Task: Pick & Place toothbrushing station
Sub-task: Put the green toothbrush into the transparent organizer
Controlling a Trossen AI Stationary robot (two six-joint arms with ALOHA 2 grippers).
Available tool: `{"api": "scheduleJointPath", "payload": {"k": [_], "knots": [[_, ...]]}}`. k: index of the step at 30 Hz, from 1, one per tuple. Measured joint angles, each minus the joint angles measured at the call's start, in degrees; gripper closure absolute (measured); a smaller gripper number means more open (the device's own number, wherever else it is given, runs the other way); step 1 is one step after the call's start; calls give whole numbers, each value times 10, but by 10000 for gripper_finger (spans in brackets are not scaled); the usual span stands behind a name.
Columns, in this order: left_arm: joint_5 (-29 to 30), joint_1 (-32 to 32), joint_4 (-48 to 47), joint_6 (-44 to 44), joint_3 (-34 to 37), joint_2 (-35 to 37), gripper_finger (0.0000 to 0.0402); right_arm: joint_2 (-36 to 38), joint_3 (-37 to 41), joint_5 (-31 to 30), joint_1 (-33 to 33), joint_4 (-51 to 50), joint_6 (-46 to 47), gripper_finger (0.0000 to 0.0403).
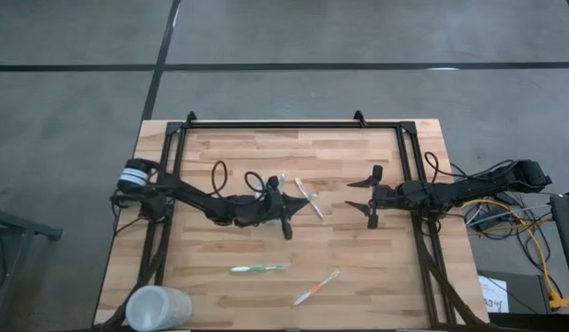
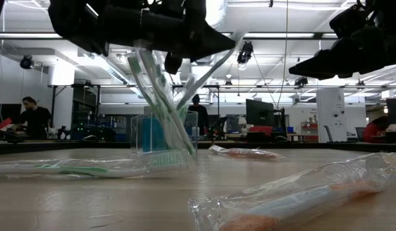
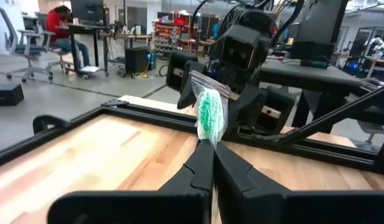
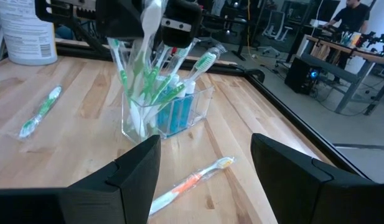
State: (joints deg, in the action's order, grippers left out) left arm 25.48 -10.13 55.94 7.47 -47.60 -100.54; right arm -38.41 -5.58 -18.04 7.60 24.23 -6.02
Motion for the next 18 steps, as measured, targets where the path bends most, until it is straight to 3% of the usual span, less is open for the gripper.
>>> {"api": "scheduleJointPath", "payload": {"k": [10, 18], "knots": [[9, -1, -35, 2, 0, 13, 399, 0, 0, 0, 0, -1, 0, 158], [11, -8, -134, 59, 1, 30, 393, 0, 0, 0, 0, 0, 0, 158]]}}
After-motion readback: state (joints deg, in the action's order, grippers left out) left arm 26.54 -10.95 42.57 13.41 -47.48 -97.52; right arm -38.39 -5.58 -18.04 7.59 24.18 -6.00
